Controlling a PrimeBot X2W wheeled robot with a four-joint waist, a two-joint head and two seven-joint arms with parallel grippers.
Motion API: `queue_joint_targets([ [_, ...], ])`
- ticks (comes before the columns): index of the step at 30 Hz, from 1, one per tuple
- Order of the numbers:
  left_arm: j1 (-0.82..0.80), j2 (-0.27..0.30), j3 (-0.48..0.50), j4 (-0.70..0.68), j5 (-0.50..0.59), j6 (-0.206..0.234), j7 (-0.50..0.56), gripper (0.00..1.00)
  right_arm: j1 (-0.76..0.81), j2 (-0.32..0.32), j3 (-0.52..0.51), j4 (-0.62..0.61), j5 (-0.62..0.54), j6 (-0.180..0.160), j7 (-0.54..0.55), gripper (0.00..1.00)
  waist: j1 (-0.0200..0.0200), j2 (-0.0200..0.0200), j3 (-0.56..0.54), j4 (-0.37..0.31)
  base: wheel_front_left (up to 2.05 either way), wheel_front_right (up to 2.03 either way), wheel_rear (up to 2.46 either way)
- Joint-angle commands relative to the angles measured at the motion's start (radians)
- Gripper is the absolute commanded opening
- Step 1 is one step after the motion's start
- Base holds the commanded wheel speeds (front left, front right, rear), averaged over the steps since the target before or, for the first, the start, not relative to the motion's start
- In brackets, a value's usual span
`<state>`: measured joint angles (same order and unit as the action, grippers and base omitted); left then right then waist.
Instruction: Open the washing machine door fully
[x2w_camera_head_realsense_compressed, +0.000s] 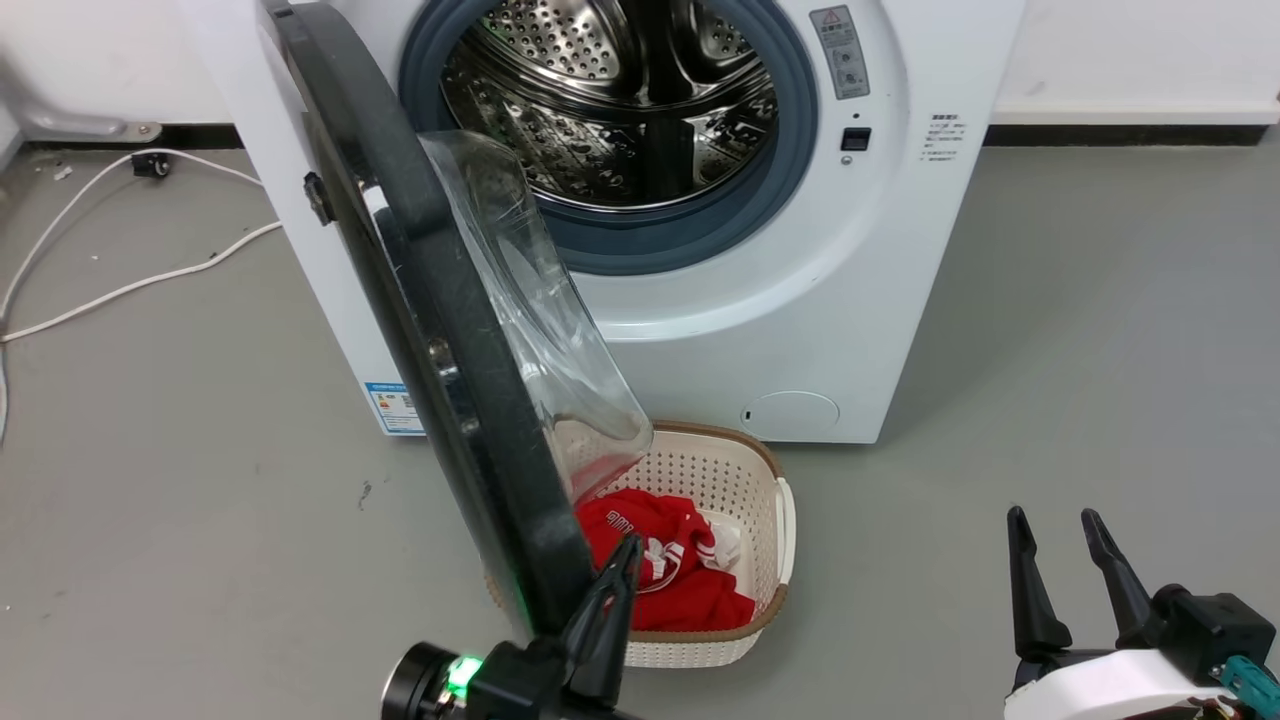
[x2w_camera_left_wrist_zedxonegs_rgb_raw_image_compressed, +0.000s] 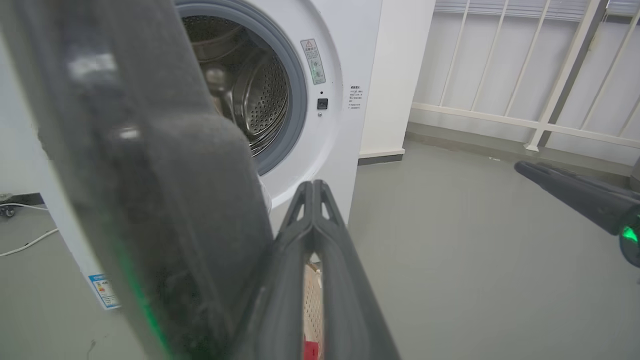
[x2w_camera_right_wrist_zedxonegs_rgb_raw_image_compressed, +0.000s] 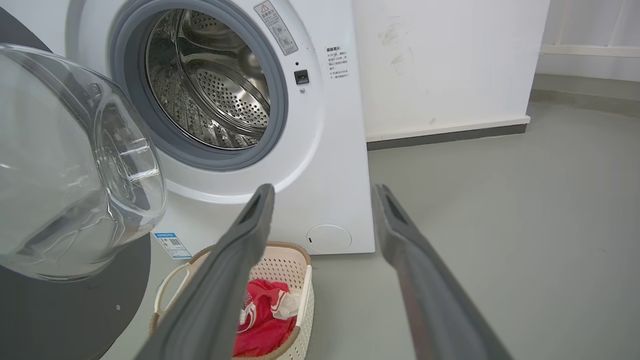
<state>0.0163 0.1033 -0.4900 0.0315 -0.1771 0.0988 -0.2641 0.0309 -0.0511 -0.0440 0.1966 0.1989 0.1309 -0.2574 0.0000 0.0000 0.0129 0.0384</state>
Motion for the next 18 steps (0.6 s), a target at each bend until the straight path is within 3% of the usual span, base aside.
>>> queue_joint_targets([
  [1,0.013,0.013,0.015,-0.004,0.004,0.011,0.0,0.0,0.002,0.002,-0.002,0.002,0.005,0.0,-0.001,1.0,0.0,0.0,-0.001,0.007,0.0,0.0,0.0],
  [18,0.203,0.078,0.134,-0.188,0.031,0.124,-0.001,0.0,-0.007,0.002,-0.013,0.039,0.029,0.0,0.01,1.0,0.0,0.0,0.002,0.137,0.0,0.0,0.0],
])
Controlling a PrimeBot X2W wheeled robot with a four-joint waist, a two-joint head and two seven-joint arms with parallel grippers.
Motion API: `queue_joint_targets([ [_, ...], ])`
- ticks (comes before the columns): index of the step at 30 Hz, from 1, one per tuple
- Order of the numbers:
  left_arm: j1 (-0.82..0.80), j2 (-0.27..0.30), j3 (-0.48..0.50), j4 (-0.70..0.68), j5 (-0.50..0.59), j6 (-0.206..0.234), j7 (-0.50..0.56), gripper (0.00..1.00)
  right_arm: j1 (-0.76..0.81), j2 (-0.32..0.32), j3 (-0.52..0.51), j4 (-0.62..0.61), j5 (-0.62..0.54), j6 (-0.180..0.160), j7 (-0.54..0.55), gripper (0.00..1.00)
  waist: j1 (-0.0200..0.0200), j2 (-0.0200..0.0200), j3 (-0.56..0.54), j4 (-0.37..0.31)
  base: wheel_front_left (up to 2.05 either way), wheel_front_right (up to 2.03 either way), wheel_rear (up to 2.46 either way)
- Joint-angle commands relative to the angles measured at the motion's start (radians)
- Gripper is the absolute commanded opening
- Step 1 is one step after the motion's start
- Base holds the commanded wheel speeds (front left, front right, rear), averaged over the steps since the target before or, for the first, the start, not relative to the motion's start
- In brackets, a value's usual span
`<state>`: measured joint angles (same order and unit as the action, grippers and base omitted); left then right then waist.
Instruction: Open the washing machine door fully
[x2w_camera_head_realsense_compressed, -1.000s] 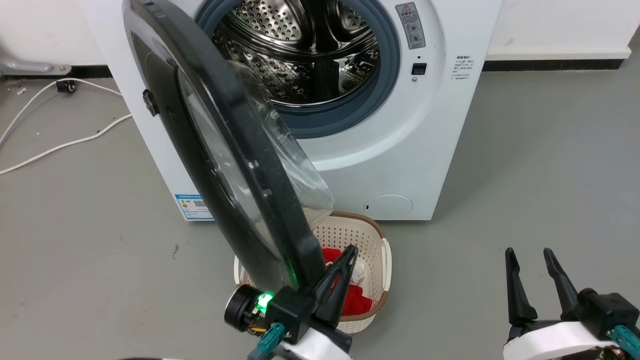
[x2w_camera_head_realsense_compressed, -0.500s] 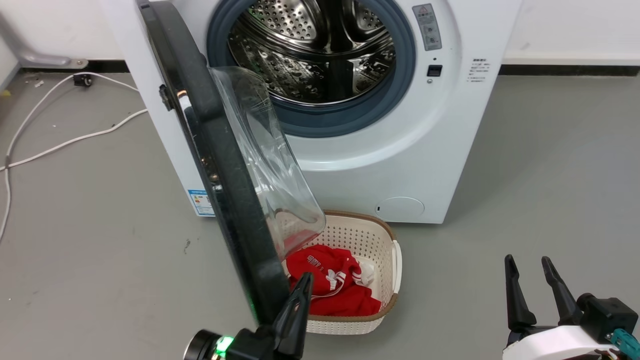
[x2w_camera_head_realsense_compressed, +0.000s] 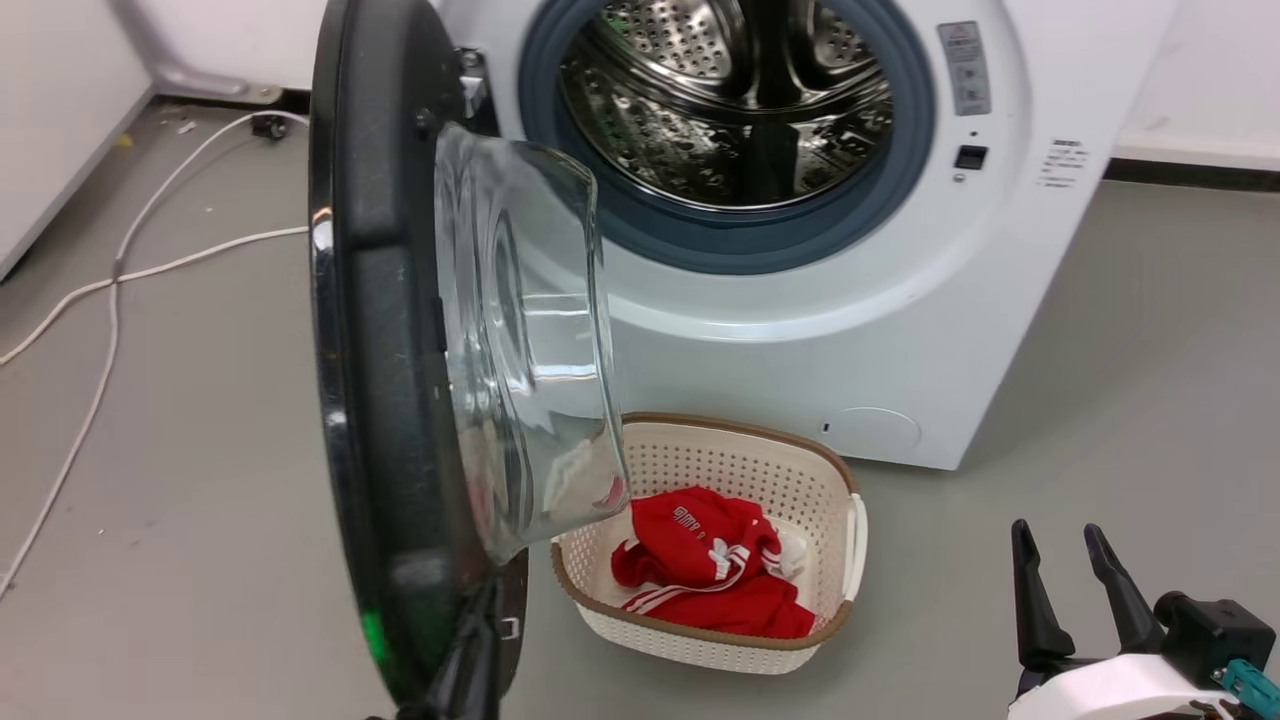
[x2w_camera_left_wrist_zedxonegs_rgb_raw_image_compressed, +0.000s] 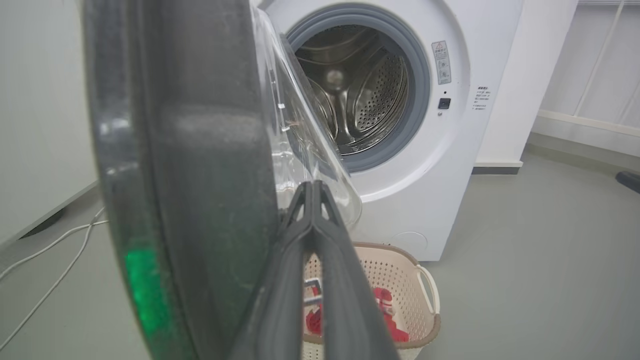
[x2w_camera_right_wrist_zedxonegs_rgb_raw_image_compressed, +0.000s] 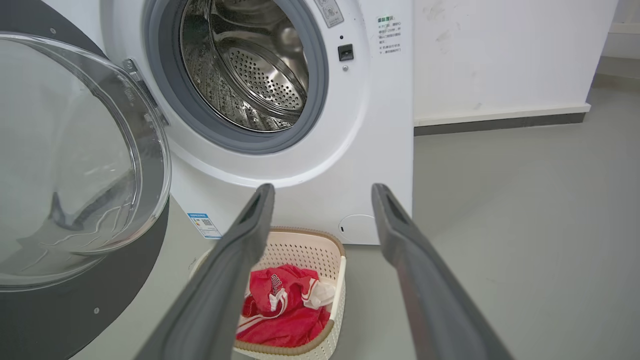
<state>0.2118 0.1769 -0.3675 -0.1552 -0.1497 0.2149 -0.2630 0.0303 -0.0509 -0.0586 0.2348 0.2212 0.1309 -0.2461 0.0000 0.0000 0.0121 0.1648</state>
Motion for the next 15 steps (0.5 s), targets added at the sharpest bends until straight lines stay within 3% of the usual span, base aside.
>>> queue_joint_targets([
  [1,0.014,0.01,0.022,-0.01,0.004,0.014,-0.002,0.0,-0.008,0.001,0.0,0.001,0.007,0.0,-0.001,1.0,0.0,0.0,0.004,0.02,0.0,0.0,0.0],
  [8,0.045,0.039,0.129,-0.037,-0.021,0.044,-0.002,0.0,-0.014,0.001,0.008,-0.001,0.007,0.0,0.007,1.0,0.0,0.0,0.012,0.057,0.0,0.0,0.0],
  [15,-0.006,0.087,0.271,0.001,-0.066,0.04,-0.002,0.0,-0.023,0.001,0.003,-0.027,-0.032,0.0,0.024,1.0,0.0,0.0,0.039,0.068,0.0,0.0,0.0],
])
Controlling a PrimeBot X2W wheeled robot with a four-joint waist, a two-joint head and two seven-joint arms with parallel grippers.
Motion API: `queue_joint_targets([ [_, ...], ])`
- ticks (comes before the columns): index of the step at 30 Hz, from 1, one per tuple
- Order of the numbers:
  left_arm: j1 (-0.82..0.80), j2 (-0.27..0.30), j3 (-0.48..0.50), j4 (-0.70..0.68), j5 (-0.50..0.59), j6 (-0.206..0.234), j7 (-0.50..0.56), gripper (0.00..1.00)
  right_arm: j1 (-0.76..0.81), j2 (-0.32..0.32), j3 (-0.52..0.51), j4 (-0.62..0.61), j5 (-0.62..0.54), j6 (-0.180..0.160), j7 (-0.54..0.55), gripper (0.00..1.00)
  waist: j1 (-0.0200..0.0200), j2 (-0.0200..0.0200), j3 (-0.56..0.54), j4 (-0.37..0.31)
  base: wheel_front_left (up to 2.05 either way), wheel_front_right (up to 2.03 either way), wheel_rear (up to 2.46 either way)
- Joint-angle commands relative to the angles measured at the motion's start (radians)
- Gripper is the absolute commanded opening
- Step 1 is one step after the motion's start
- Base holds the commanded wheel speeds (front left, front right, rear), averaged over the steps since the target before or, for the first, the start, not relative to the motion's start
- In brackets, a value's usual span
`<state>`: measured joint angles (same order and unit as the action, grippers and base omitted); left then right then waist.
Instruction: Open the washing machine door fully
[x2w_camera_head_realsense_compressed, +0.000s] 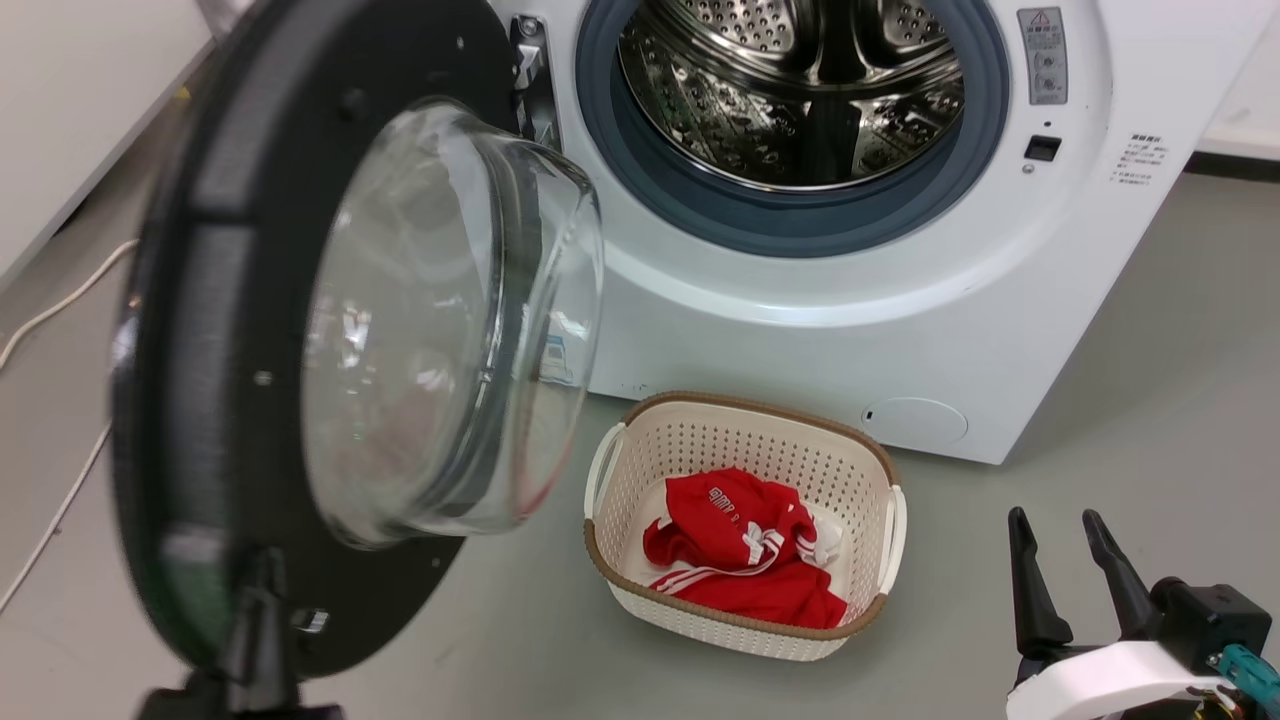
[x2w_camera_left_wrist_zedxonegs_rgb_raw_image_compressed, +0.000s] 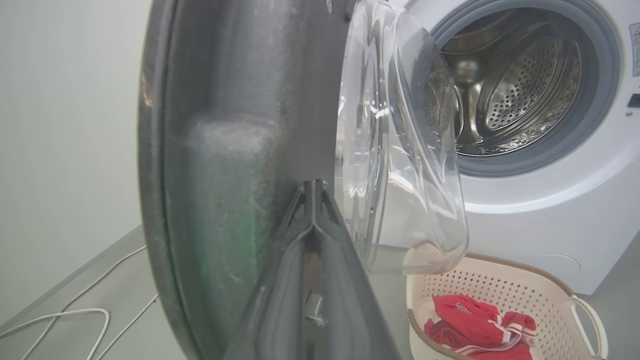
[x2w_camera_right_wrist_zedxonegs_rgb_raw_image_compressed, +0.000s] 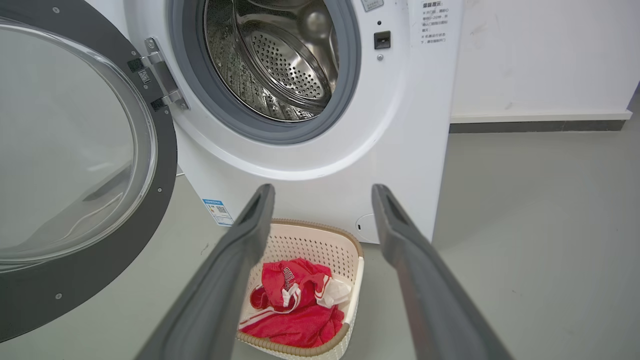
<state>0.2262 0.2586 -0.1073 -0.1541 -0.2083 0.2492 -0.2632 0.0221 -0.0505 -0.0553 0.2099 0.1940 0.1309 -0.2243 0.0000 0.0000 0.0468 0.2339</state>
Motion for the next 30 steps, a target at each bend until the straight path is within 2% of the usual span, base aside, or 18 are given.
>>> queue_joint_targets([
  [1,-0.029,0.011,0.036,0.008,-0.012,0.004,-0.002,0.0,-0.018,0.001,-0.001,-0.007,-0.007,0.0,0.004,1.0,0.0,0.0,0.01,-0.002,0.0,0.0,0.0],
  [11,-0.138,0.088,0.242,0.191,-0.072,-0.038,-0.001,0.0,-0.032,0.001,0.006,-0.038,-0.031,0.0,0.026,1.0,0.0,0.0,0.076,-0.024,0.0,0.0,0.0],
  [16,-0.21,0.135,0.337,0.311,-0.118,-0.089,-0.001,0.0,-0.047,0.001,0.014,-0.053,-0.035,0.0,0.031,1.0,0.0,0.0,0.117,-0.038,0.0,0.0,0.0],
  [18,-0.236,0.142,0.359,0.344,-0.124,-0.1,-0.002,0.0,-0.05,0.001,0.017,-0.058,-0.045,0.0,0.036,1.0,0.0,0.0,0.132,-0.043,0.0,0.0,0.0],
  [23,-0.304,0.203,0.413,0.447,-0.129,-0.14,-0.002,0.0,-0.071,0.001,0.025,-0.08,-0.086,0.0,0.04,1.0,0.0,0.0,0.173,-0.062,0.0,0.0,0.0],
  [30,-0.374,0.244,0.455,0.55,-0.119,-0.175,-0.002,0.0,-0.082,0.001,0.024,-0.09,-0.089,0.0,0.045,1.0,0.0,0.0,0.191,-0.074,0.0,0.0,0.0],
])
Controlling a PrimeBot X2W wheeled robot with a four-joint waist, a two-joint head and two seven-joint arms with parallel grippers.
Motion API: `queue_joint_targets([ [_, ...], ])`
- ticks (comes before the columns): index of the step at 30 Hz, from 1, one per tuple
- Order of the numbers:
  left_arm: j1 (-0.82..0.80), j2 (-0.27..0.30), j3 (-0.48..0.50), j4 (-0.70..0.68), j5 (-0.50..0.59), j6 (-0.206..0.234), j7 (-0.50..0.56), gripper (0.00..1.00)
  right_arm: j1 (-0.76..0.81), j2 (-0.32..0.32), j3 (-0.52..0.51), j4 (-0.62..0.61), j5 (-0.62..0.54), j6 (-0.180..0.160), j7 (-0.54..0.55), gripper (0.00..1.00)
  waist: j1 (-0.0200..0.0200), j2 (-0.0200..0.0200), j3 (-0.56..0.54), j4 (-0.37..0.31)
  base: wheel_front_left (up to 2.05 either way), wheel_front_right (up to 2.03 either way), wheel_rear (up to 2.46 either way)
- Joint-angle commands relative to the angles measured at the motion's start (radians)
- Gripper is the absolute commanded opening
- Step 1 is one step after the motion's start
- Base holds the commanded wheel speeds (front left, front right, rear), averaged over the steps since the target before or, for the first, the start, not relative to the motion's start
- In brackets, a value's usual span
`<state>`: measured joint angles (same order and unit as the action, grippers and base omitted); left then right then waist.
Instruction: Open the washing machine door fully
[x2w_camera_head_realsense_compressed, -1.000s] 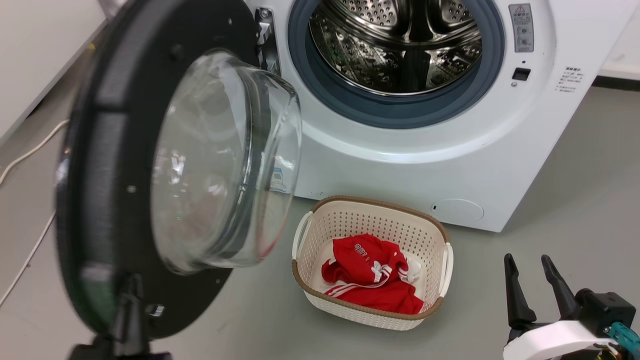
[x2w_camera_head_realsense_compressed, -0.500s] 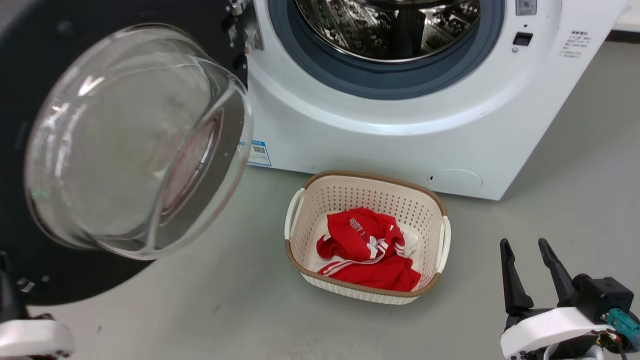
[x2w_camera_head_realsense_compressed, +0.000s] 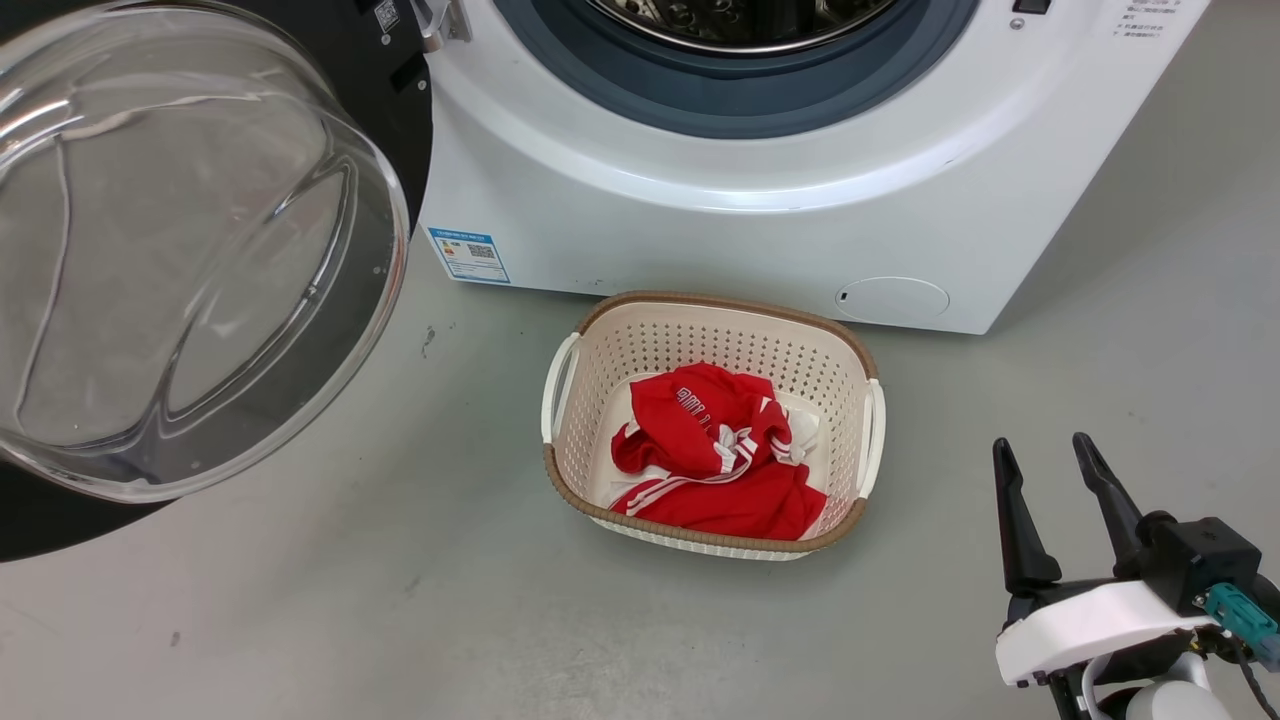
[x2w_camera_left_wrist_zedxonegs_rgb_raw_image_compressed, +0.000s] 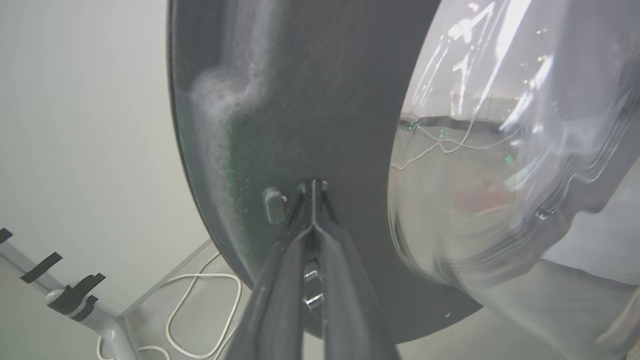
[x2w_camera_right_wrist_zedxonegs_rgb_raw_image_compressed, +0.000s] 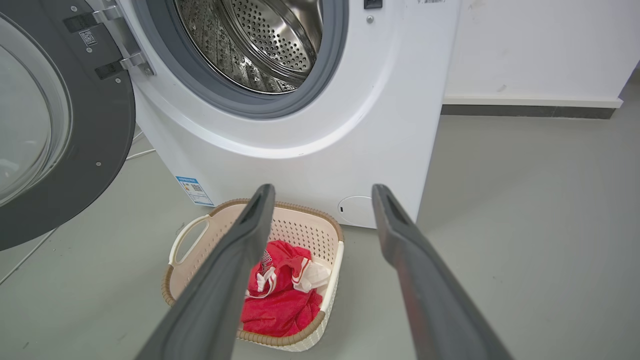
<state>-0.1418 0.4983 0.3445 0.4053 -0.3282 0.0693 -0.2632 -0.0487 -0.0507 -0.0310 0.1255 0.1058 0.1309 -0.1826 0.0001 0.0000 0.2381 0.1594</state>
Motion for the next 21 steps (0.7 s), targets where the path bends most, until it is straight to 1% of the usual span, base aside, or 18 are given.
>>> queue_joint_targets([
  [1,-0.014,0.008,0.008,0.006,0.003,0.001,-0.002,0.0,-0.012,0.001,-0.001,-0.005,0.001,0.0,0.004,1.0,-0.0001,0.0,0.0,-0.002,0.0,0.0,0.0],
  [5,-0.035,0.023,0.031,0.054,0.012,-0.014,-0.002,0.0,-0.012,0.001,0.002,-0.001,0.01,0.0,0.003,1.0,-0.0001,0.0,-0.009,-0.01,0.0,0.0,0.0],
  [10,-0.04,0.011,0.069,0.067,0.033,-0.044,-0.002,0.0,0.005,0.001,-0.005,0.015,0.02,0.0,0.0,1.0,-0.0001,0.0,-0.036,-0.007,0.0,0.0,0.0],
  [13,-0.018,-0.02,0.081,0.049,0.06,-0.066,-0.002,0.0,0.011,0.001,0.003,0.026,0.038,0.0,-0.008,1.0,-0.0001,0.0,-0.064,-0.002,0.0,0.0,0.0],
  [17,0.034,-0.08,0.105,-0.028,0.104,-0.073,-0.002,0.0,0.027,0.001,0.005,0.043,0.058,0.0,-0.014,1.0,-0.0001,0.0,-0.113,0.002,0.0,0.0,0.0],
  [21,0.105,-0.156,0.125,-0.12,0.135,-0.079,-0.002,0.0,0.041,0.001,0.009,0.054,0.07,0.0,-0.018,1.0,-0.0001,0.0,-0.158,0.002,0.0,0.0,0.0],
])
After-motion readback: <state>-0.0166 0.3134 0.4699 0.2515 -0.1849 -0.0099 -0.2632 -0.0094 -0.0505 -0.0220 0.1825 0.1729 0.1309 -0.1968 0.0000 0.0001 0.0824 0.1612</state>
